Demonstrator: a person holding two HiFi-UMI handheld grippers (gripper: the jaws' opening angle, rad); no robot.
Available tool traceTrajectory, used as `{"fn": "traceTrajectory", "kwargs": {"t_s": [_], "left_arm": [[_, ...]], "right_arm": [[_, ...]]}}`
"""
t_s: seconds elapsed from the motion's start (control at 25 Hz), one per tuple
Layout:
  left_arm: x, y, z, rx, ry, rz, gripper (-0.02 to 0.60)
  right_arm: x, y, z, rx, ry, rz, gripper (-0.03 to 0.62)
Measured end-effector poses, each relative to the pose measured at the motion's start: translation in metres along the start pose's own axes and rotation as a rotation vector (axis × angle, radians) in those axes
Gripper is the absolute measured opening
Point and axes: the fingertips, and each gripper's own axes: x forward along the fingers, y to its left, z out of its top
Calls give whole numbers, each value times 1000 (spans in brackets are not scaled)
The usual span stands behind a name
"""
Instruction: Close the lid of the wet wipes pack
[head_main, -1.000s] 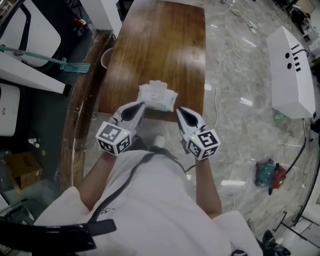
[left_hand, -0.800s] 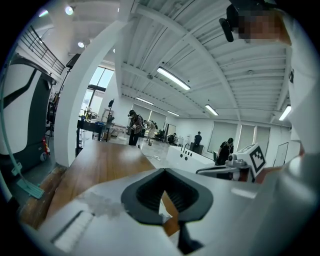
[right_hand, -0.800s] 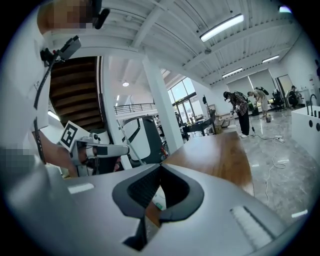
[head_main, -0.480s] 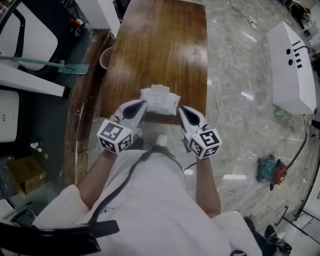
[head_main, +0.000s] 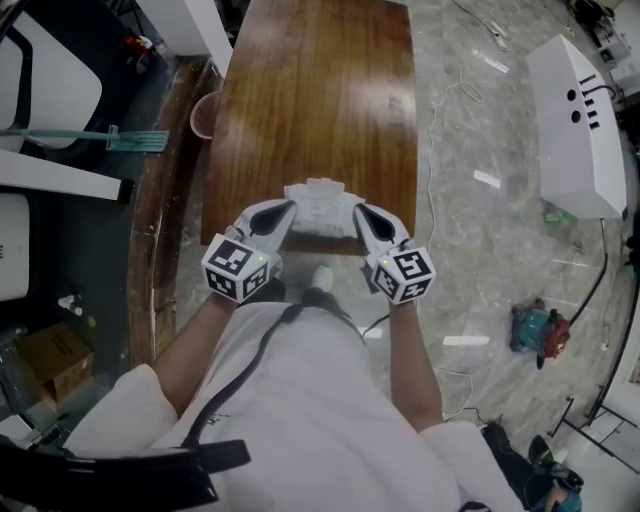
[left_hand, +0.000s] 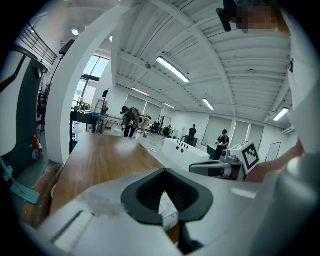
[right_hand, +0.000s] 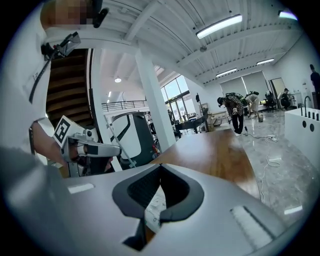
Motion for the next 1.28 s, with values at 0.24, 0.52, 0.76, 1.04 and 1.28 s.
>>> {"fn": "traceTrajectory", "kwargs": {"t_s": [0.24, 0.52, 0.76, 1.04, 1.28], "left_arm": [[15, 11, -14, -14, 35, -20, 2], [36, 25, -22, -39, 55, -19, 2], [46, 35, -30, -42, 77, -14, 2], [55, 40, -45, -63, 104, -18, 2], [61, 50, -62, -77, 125, -13, 2]], "right_arm": [[31, -10, -12, -15, 63, 21, 14], [53, -28, -25, -6, 119, 39, 58], [64, -41, -27, -13, 131, 37, 73], [70, -48, -30, -21, 148, 56, 108], [77, -48, -36, -28, 162, 85, 148]]}}
